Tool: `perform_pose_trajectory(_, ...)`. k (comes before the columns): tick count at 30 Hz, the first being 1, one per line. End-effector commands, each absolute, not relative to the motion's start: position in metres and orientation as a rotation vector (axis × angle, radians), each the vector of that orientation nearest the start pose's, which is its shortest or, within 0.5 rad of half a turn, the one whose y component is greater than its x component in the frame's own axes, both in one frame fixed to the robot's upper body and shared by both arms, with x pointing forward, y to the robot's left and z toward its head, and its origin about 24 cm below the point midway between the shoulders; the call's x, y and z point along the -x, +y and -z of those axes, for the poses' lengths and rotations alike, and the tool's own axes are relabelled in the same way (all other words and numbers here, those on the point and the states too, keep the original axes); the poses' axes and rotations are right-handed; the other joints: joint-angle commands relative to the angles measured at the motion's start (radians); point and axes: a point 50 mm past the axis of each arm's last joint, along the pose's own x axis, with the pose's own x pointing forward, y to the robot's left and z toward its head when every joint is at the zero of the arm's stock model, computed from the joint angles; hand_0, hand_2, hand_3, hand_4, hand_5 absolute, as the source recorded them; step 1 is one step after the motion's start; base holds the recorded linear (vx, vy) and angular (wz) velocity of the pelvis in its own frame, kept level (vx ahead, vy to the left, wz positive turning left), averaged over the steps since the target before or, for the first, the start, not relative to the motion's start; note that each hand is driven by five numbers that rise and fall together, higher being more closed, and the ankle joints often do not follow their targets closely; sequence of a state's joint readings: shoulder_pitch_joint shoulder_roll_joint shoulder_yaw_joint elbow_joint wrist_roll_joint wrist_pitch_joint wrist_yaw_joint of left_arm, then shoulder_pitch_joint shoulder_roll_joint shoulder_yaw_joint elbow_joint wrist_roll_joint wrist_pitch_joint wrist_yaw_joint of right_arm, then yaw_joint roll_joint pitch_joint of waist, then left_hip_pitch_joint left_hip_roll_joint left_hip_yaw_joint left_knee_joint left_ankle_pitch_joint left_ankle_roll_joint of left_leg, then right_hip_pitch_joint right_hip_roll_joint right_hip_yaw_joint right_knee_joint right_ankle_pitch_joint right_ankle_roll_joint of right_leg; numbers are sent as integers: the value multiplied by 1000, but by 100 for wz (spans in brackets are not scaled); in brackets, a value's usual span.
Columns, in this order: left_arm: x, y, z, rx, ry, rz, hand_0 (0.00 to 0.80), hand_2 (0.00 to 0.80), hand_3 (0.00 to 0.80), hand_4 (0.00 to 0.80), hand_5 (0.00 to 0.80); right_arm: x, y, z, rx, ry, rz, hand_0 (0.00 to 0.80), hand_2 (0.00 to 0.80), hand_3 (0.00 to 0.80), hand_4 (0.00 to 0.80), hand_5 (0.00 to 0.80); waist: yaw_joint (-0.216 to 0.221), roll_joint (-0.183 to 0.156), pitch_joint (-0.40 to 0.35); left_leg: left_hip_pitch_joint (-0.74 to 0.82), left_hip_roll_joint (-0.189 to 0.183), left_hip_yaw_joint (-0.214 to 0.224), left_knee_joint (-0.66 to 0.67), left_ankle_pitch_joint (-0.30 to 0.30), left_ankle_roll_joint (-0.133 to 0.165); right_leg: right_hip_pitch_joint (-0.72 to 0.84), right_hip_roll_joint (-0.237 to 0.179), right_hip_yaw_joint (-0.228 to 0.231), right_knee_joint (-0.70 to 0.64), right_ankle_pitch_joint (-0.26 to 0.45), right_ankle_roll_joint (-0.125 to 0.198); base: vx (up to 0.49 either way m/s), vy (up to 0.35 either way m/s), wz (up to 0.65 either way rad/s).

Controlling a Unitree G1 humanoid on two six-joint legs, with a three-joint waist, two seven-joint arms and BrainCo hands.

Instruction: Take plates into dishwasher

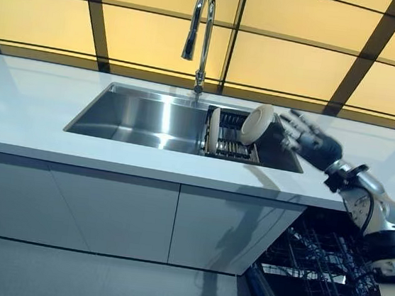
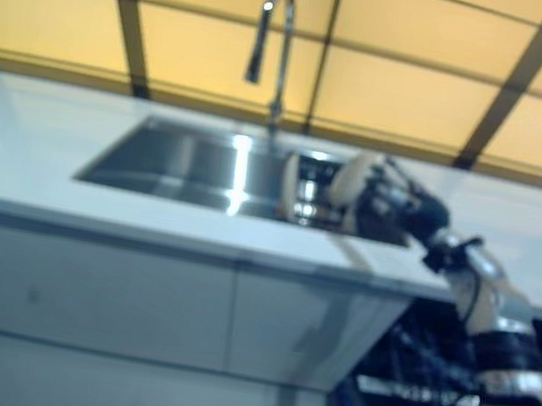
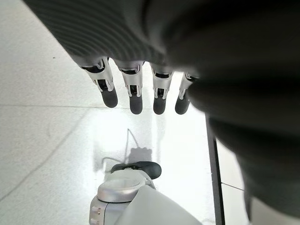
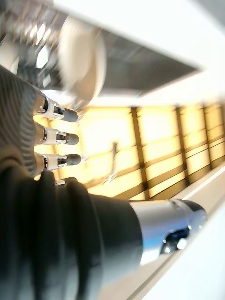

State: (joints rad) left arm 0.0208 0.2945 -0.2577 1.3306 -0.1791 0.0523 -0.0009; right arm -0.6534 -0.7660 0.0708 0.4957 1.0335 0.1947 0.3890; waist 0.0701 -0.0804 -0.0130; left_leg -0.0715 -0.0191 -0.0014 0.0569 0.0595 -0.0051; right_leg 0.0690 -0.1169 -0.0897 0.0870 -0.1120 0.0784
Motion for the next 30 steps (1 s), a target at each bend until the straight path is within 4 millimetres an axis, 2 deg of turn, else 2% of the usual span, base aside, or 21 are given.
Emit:
perform_pose_trajectory(1, -69, 254, 163, -288, 1382, -129, 0, 0, 0, 0, 0, -357, -289, -259, -280, -360, -168, 0, 0, 0, 0, 0, 43, -52, 29, -101, 25, -18, 97, -34, -45, 145, -29, 11, -131, 108, 9, 127, 65, 7)
perform_pose_trajectory(3, -70, 255, 162, -295, 1382, -134, 0, 0, 0, 0, 0, -359, -294, -275, -267, -398, -104, 0, 0, 0, 0, 0, 49, -55, 24, -95, 23, -18, 92, -38, -39, 150, -37, 3, -121, 100, 15, 143, 78, 3)
perform_pose_trajectory(4, -71, 257, 162, -313, 1385, -121, 0, 0, 0, 0, 0, -359, -297, -285, -260, -431, -41, 0, 0, 0, 0, 0, 55, -56, 16, -94, 19, -22, 85, -38, -27, 155, -44, -2, -96, 80, 21, 158, 85, 5)
perform_pose_trajectory(5, -72, 259, 161, -334, 1387, -100, 0, 0, 0, 0, 0, -359, -301, -291, -278, -446, 13, 0, 0, 0, 0, 0, 57, -60, 12, -90, 6, -28, 75, -35, -11, 146, -56, -6, -34, 98, 34, 162, 105, 5)
perform_pose_trajectory(6, -72, 262, 160, -356, 1389, -76, 0, 0, 0, 0, 0, -359, -305, -294, -262, -437, 69, 0, 0, 0, 0, 0, 52, -59, 13, -68, -7, -29, 55, -29, 4, 98, -75, -13, 83, 165, 52, 101, 91, 5)
perform_pose_trajectory(7, -72, 263, 160, -361, 1389, -73, 0, 0, 0, 0, 0, -359, -306, -295, -256, -433, 81, 0, 0, 0, 0, 0, 48, -55, 14, -58, -10, -30, 46, -26, 9, 69, -82, -11, 141, 191, 56, 134, 184, 17)
perform_pose_trajectory(8, -70, 267, 158, -385, 1391, -51, 0, 0, 0, 0, 0, -359, -313, -296, -223, -416, 121, 0, 0, 0, 0, 0, 27, -21, 34, 3, -9, -43, 6, -22, 27, -72, -73, -1, 362, 264, 58, 125, 179, 26)
perform_pose_trajectory(9, -71, 270, 158, -388, 1392, -49, 0, 0, 0, 0, 0, -359, -313, -299, -142, -424, 125, 0, 0, 0, 0, 0, 18, -3, 52, 36, -6, -47, -12, -22, 31, -153, -63, 9, 452, 262, 49, 158, 156, 31)
perform_pose_trajectory(10, -71, 275, 156, -387, 1392, -63, 0, 0, 0, 0, 0, -362, -310, -299, -128, -392, 125, 0, 0, 0, 0, 0, 8, 2, 65, 58, -6, -51, -27, -18, 31, -207, -31, 21, 462, 251, 43, 157, -2, 24)
perform_pose_trajectory(11, -71, 279, 154, -383, 1390, -80, 0, 0, 0, 0, 0, -364, -310, -300, -131, -355, 131, 0, 0, 0, 0, 0, 2, 1, 73, 76, -11, -58, -40, -16, 28, -225, -14, 23, 414, 242, 36, 171, -90, 23)
perform_pose_trajectory(13, -74, 281, 153, -366, 1378, -104, 0, 0, 0, 0, 0, -368, -308, -306, -110, -328, 131, 0, 0, 0, 0, 0, -3, -10, 85, 111, -10, -56, -48, -37, 13, -225, -32, -17, 209, 250, 27, 140, -214, 12)
perform_pose_trajectory(14, -77, 284, 151, -336, 1355, -141, 0, 0, 0, 0, 0, -369, -306, -309, -120, -327, 129, 0, 0, 0, 0, 0, -11, -10, 104, 123, -1, -51, -39, -61, 8, -247, -42, -12, 162, 272, 29, 81, -224, -2)
perform_pose_trajectory(16, -80, 283, 151, -323, 1352, -163, 0, 0, 0, 0, 0, -370, -304, -307, -138, -322, 125, 0, 0, 0, 0, 0, -12, -12, 105, 119, 8, -51, -33, -68, 5, -212, -20, -5, 122, 220, 17, 84, -166, 6)
perform_pose_trajectory(17, -84, 280, 151, -298, 1347, -197, 0, 0, 0, 0, 0, -369, -305, -307, -148, -301, 141, 0, 0, 0, 0, 0, -16, -22, 95, 119, 9, -61, -42, -61, 1, -164, 8, 13, 20, 212, 8, 123, -193, 17)
perform_pose_trajectory(18, -87, 277, 152, -288, 1344, -200, 0, 0, 0, 0, 0, -369, -308, -306, -142, -288, 154, 0, 0, 0, 0, 0, -8, -25, 90, 120, 15, -52, -55, -51, -7, -138, 8, -14, -17, 214, 8, 112, -180, 15)
perform_pose_trajectory(20, -86, 268, 155, -310, 1355, -132, 0, 0, 0, 0, 0, -370, -314, -304, -143, -271, 165, 0, 0, 0, 0, 0, 4, -30, 81, 127, 23, -52, -87, -38, -14, -93, 19, -20, -81, 220, 6, 122, -138, 16)
perform_pose_trajectory(24, -73, 260, 160, -309, 1385, -134, 0, 0, 0, 0, 0, -371, -325, -302, -89, -227, 203, 0, 0, 0, 0, 0, 16, -32, 59, 138, 29, -43, -132, -23, -28, -47, 27, -32, -169, 242, 7, 148, -77, 0)
perform_pose_trajectory(30, -62, 264, 161, -314, 1410, -144, 0, 0, 0, 0, 0, -374, -319, -304, -51, -198, 226, 0, 0, 0, 0, 0, 19, -26, 42, 120, 33, -45, -144, -21, -36, -46, 25, -50, -174, 233, 9, 76, -46, -8)
